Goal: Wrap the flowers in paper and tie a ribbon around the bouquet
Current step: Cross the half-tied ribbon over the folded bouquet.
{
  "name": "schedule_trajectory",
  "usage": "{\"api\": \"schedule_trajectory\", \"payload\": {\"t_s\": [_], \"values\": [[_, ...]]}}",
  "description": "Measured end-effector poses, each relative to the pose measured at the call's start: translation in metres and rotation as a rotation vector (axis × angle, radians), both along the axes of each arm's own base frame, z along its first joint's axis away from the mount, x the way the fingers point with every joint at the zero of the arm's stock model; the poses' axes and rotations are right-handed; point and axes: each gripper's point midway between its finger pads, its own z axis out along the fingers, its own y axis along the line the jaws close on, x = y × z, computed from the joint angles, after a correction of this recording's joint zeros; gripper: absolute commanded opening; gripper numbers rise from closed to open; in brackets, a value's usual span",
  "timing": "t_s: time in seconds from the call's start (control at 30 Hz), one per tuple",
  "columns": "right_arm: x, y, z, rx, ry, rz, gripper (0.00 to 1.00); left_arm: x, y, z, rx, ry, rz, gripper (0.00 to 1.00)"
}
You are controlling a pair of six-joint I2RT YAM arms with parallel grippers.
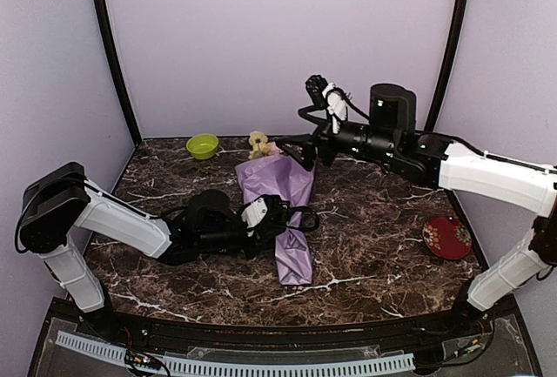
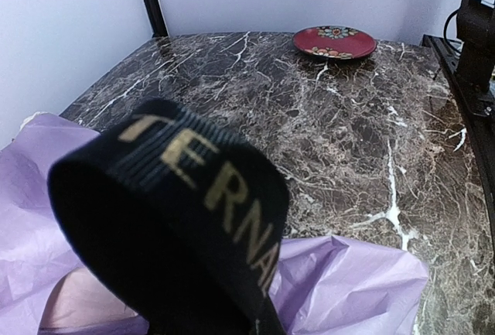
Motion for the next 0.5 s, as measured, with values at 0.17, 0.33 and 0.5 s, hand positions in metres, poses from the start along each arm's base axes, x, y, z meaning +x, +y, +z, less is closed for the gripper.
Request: {"api": "schedule_trajectory", "payload": {"t_s": [0.17,0.33,0.5], "values": [[-0.037,-0.018,-0.049,-0.024,0.053,0.244,0.88,0.002,0.004,0.001,-0.034,0.034,-0.024,0.00],[-0.045,-0.007,-0.116,-0.133,0.237,0.387,0.84,-0.003,0.004,0.000,-0.037,0.045,-0.053,0.00],[-0.050,0.004,-0.158,-0.195,0.361,0.477,0.75,-0.004,0.003,0.000,-0.038,0.047,-0.061,0.00]]}}
